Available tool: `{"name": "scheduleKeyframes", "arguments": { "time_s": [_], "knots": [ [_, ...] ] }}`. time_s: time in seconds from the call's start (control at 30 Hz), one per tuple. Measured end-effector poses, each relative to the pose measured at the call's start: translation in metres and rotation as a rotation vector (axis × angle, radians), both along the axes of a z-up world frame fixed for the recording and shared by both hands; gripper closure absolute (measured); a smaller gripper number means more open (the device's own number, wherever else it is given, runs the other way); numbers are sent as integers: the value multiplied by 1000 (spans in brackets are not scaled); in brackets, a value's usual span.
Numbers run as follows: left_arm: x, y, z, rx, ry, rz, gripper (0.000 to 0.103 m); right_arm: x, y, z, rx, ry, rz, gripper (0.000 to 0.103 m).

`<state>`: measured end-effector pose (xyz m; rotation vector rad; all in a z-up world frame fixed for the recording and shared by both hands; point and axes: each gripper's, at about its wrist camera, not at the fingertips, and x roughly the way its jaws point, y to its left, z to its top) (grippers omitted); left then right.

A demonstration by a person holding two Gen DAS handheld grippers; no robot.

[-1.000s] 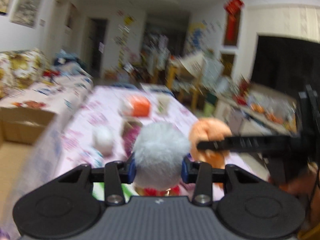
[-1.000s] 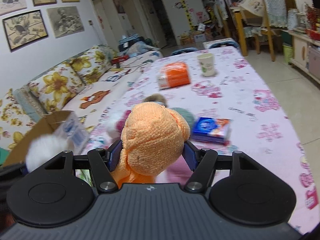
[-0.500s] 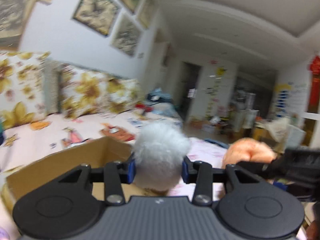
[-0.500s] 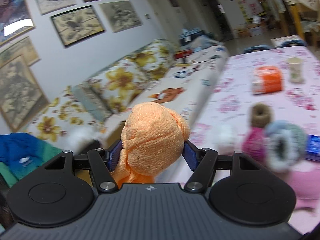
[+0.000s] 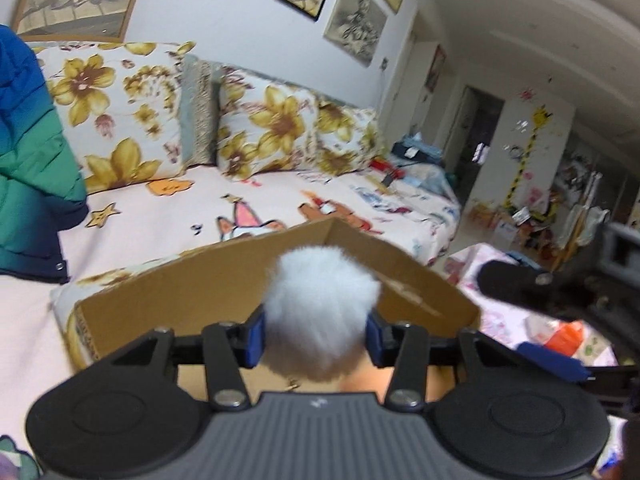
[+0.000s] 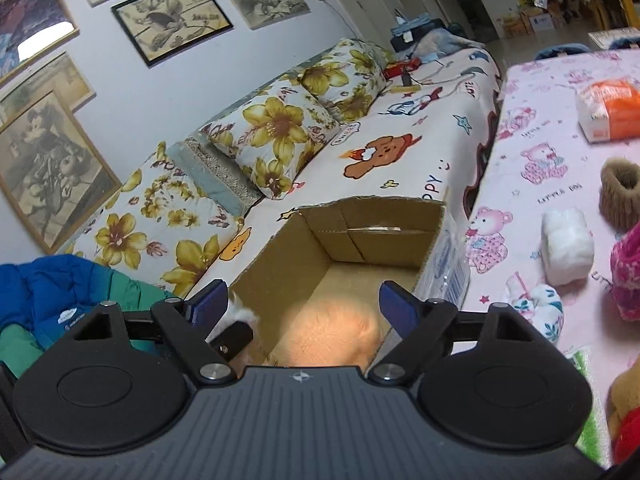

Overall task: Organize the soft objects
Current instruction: 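Carry both items over the cardboard box and open both tools to drop them, then return left tool toward pink knit sock while right tool approaches blue tissue pack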

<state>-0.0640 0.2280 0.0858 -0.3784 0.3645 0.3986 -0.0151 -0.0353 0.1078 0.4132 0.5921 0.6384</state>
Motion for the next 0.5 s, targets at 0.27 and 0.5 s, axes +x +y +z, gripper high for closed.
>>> {"name": "scheduleKeyframes", "arguments": {
  "time_s": [0.27,0.5],
  "knots": [
    [-4,-7,2,83,-69,-20,4,-20,-39,0,-120,-98,-150,0],
    [-5,-26,3,174,-108,-101,1,-40,-69,-8,-224,-204,-253,0]
  ]
}}
